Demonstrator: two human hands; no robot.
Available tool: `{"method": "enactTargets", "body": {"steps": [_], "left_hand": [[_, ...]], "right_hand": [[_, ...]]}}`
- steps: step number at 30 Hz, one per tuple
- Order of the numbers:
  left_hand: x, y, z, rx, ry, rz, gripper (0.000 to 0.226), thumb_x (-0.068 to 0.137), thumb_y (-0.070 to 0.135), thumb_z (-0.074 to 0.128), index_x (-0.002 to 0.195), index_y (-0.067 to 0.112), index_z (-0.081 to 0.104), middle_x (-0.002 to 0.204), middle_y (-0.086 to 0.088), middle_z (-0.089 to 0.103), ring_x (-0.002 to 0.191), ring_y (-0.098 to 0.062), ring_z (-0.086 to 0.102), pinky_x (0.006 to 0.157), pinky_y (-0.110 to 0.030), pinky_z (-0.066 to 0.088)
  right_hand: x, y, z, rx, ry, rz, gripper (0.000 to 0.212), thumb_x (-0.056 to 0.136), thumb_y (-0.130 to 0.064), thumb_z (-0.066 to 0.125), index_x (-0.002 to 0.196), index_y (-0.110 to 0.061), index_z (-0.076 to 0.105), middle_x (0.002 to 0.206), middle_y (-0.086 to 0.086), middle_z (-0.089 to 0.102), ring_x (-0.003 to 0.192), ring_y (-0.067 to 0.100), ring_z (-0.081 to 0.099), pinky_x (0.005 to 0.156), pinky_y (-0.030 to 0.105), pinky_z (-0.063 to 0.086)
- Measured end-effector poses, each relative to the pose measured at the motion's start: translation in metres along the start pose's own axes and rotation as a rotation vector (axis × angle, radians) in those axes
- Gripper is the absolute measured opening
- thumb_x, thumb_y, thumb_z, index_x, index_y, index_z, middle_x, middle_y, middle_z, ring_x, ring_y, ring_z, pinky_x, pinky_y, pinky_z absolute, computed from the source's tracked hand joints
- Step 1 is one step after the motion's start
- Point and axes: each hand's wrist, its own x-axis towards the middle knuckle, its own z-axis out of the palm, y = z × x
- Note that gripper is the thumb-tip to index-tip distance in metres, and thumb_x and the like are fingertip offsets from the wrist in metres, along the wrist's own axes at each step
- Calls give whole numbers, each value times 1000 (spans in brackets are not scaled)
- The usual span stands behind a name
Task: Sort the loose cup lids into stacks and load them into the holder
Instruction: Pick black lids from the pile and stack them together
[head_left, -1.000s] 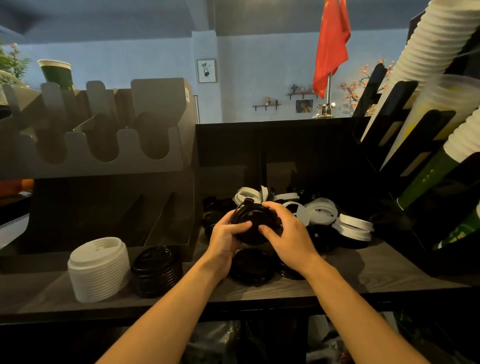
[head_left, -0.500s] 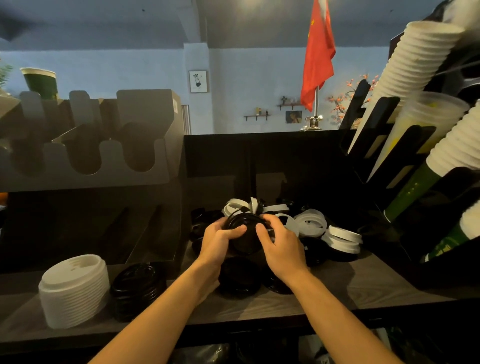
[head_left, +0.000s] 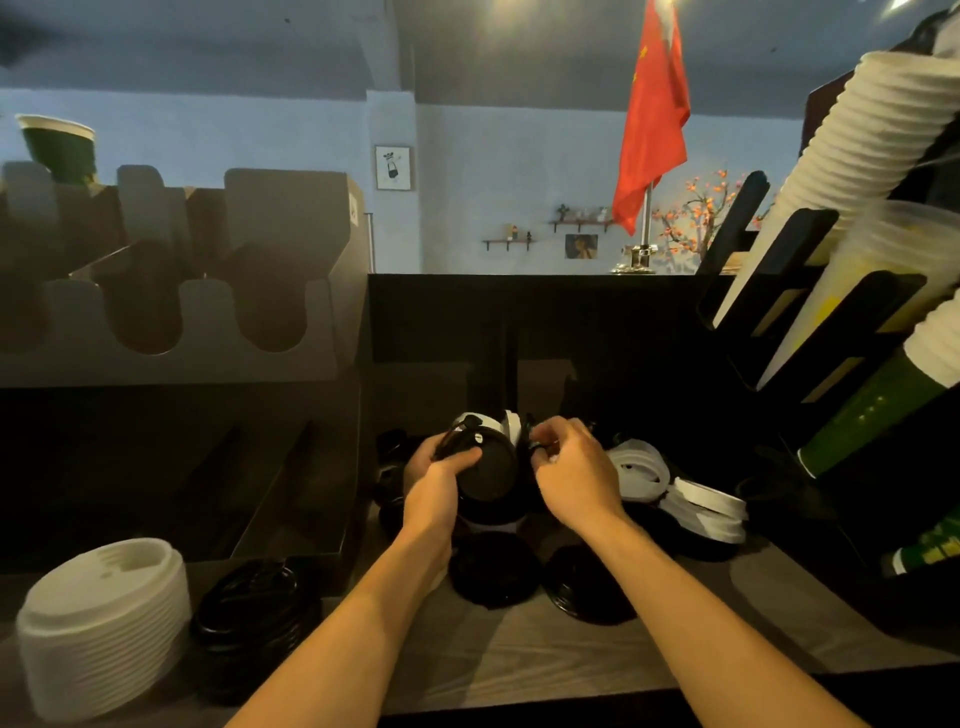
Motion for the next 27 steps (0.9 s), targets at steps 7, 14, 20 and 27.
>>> {"method": "enactTargets", "body": {"steps": [7, 14, 20, 27], "left_hand": [[5, -9, 2, 113, -11, 34, 33, 86, 19, 76, 117, 28, 70, 103, 1, 77, 101, -21, 72, 93, -45, 58], [0, -10, 4, 149, -37, 30, 26, 86, 19, 76, 109, 30, 69, 102, 1, 76, 99, -20, 72, 96, -47, 57], [-4, -10, 5, 174, -17, 47, 29, 85, 23, 78, 111, 31, 67, 104, 3, 75, 101, -19, 71, 97, -46, 56], [-3, -6, -1, 153, 114, 83, 36, 90, 33, 71, 125, 32, 60, 113, 3, 69, 104, -20, 67, 96, -47, 56]], "right_hand": [[11, 18, 12, -586, -311, -47, 55, 92, -50, 55, 142, -28, 46, 151, 4, 34, 139, 28, 30, 113, 39, 25], [4, 25, 4, -557, -209, 46, 65, 89, -50, 62, 143, -23, 39, 147, 8, 35, 135, 29, 35, 110, 39, 32], [2, 24, 1, -515, -197, 33, 74, 87, -49, 66, 147, -24, 32, 150, 7, 35, 136, 28, 37, 110, 37, 30], [0, 17, 3, -201, -60, 60, 92, 86, -63, 62, 156, -19, 22, 146, 3, 31, 135, 23, 36, 108, 32, 36]]}}
